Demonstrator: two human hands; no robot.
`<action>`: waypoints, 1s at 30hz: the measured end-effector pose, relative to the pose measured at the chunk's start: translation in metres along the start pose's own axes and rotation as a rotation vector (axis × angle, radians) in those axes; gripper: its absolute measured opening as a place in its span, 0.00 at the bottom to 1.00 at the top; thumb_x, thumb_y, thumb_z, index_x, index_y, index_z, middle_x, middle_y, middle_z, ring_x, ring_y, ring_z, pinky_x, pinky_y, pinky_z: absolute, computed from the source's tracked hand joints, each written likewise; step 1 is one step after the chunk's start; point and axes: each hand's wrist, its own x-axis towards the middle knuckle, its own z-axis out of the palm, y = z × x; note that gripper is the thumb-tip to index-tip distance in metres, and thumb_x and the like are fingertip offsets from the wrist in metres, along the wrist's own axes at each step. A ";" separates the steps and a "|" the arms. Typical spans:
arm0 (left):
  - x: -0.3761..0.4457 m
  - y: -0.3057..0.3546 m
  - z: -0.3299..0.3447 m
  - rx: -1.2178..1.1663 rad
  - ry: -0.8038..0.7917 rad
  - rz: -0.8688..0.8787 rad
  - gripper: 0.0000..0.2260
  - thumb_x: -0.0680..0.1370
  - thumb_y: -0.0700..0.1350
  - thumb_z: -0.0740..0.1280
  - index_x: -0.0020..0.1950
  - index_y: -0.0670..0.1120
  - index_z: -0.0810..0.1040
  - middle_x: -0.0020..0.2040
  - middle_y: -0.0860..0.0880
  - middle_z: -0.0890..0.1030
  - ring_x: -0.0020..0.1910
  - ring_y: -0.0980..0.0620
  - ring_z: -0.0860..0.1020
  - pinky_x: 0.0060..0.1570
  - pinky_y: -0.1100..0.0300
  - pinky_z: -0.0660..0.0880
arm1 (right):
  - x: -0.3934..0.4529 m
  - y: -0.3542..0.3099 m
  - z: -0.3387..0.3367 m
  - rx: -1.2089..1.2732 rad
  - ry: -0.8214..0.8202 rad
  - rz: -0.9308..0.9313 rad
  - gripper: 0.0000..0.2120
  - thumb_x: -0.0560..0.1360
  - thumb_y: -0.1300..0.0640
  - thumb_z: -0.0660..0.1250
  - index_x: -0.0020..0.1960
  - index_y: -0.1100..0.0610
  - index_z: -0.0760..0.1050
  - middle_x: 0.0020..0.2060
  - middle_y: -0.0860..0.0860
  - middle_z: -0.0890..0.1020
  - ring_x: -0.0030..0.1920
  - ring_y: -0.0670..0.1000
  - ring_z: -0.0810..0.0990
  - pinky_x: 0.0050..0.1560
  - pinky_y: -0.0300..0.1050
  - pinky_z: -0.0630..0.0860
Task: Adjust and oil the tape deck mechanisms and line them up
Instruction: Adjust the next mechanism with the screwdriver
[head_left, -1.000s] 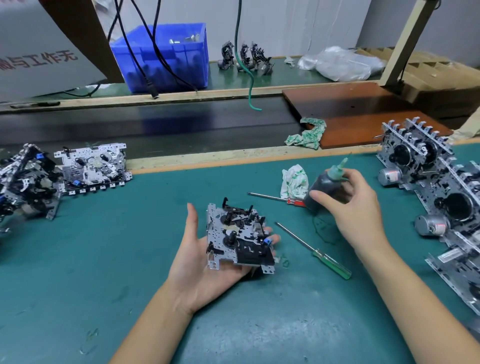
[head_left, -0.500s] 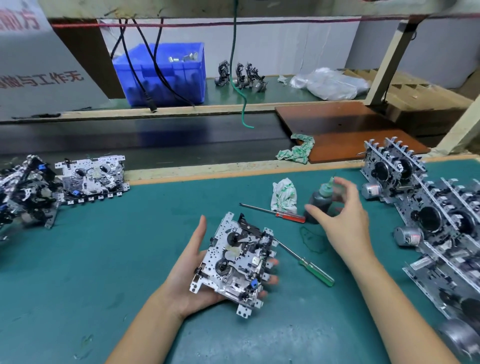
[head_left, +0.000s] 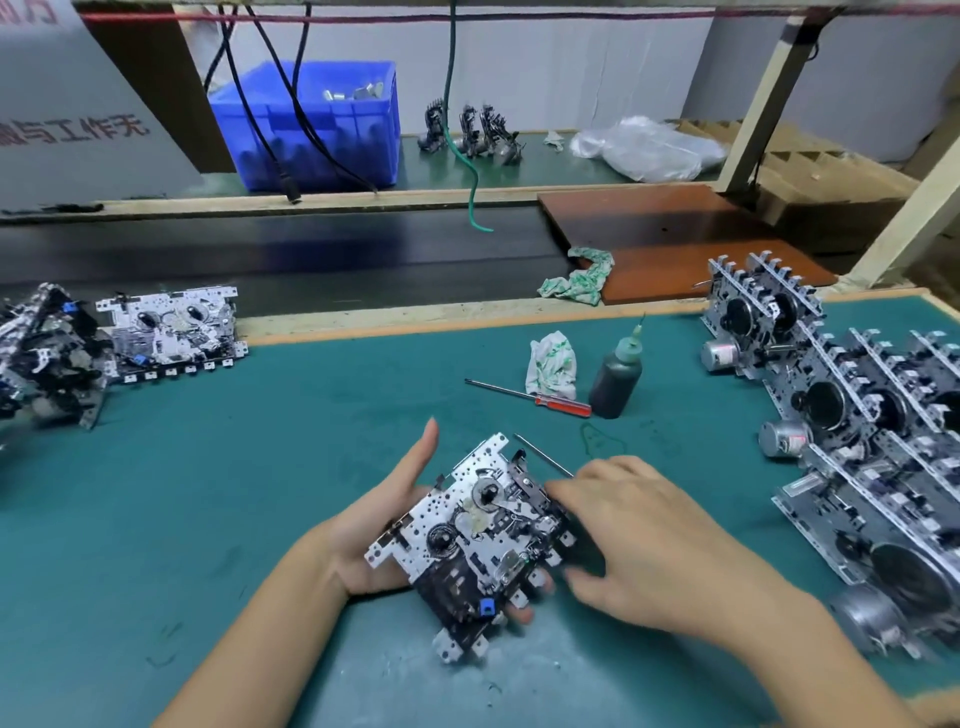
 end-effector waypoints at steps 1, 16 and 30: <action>0.001 0.003 -0.001 0.003 -0.007 -0.028 0.44 0.62 0.73 0.62 0.62 0.39 0.79 0.62 0.37 0.78 0.61 0.40 0.77 0.63 0.47 0.72 | -0.001 0.000 -0.001 -0.012 -0.016 -0.006 0.19 0.71 0.37 0.60 0.54 0.48 0.70 0.48 0.44 0.75 0.52 0.46 0.67 0.57 0.35 0.58; -0.038 -0.025 0.018 0.968 0.788 0.365 0.32 0.61 0.79 0.57 0.44 0.52 0.75 0.33 0.55 0.80 0.28 0.59 0.74 0.30 0.64 0.71 | -0.022 0.009 0.035 -0.041 0.408 0.087 0.26 0.71 0.33 0.56 0.36 0.56 0.75 0.29 0.45 0.74 0.31 0.49 0.71 0.39 0.41 0.61; -0.020 -0.054 0.042 1.469 1.049 0.742 0.25 0.58 0.68 0.72 0.28 0.56 0.60 0.19 0.49 0.70 0.19 0.49 0.70 0.23 0.66 0.59 | -0.017 0.017 0.044 -0.056 0.459 0.025 0.24 0.70 0.37 0.61 0.30 0.57 0.71 0.26 0.47 0.71 0.29 0.51 0.70 0.39 0.41 0.63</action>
